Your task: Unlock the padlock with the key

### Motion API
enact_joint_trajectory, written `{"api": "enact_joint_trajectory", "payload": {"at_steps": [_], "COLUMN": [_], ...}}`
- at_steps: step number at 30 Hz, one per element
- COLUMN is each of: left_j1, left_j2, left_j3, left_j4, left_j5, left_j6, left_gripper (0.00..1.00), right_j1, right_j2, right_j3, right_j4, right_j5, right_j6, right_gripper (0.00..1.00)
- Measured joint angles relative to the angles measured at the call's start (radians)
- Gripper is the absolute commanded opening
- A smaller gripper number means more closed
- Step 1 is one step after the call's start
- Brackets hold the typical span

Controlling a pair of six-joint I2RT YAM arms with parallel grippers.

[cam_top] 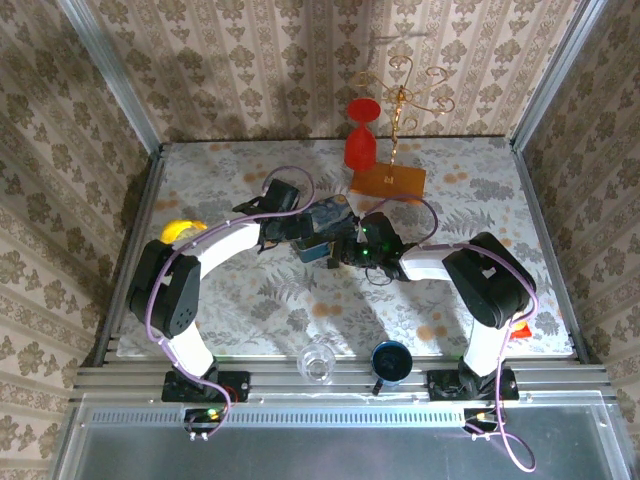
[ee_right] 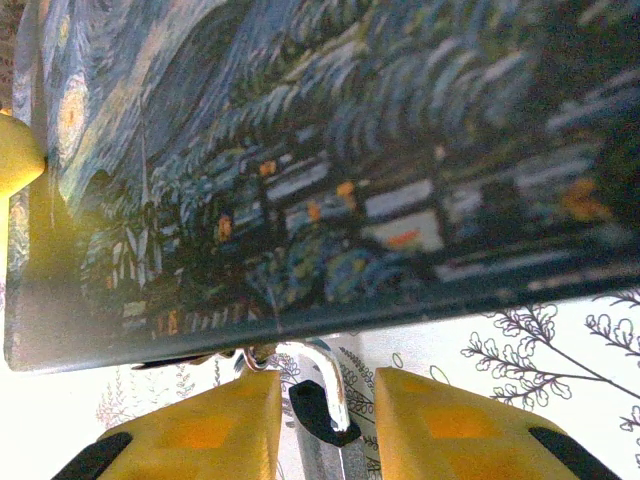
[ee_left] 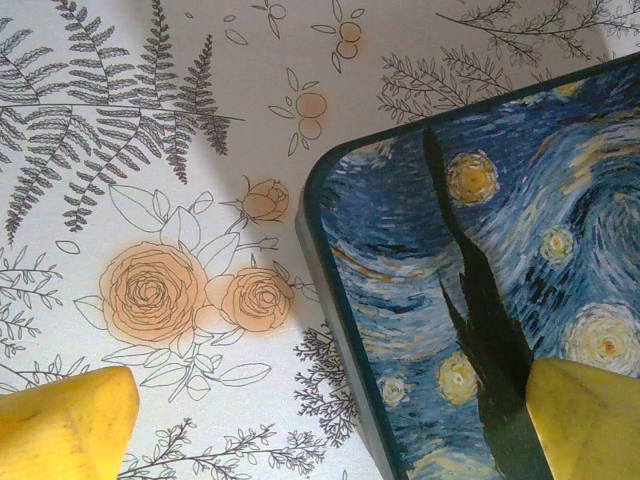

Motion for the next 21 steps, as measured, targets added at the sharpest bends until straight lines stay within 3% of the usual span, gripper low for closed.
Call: {"api": "enact_joint_trajectory", "payload": {"at_steps": [21], "left_j1": [0.003], "left_j2": [0.000], "left_j3": [0.000], "left_j4": [0.000], "left_j5": [0.000], "left_j6": [0.000], "left_gripper": [1.00], "right_j1": [0.000], "right_j2": [0.013], "right_j3": [-0.024], "right_j4": [0.037], "right_j5": [-0.014], "right_j6": [0.009], "right_gripper": [0.27]}}
